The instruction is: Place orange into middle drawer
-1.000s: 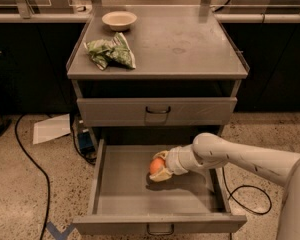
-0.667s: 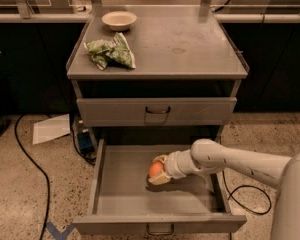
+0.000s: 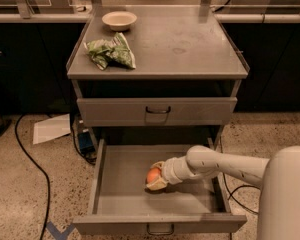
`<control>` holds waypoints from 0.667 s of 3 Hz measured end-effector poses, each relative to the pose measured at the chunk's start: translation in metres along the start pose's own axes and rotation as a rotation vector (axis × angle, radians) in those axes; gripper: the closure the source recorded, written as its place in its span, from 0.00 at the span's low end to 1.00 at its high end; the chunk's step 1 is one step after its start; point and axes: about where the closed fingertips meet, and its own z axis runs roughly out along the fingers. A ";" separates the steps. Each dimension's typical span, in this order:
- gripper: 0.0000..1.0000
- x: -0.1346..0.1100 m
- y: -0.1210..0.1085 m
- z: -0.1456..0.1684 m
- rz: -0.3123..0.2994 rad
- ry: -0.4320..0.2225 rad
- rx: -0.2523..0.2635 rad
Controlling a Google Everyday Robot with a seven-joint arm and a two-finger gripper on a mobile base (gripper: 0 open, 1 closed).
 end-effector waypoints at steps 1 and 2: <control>1.00 0.008 0.002 0.015 0.015 0.010 -0.014; 1.00 0.014 0.003 0.025 0.029 0.018 -0.023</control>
Offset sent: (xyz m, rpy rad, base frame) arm 0.0020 0.0080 -0.0393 -0.0157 0.0566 -0.0150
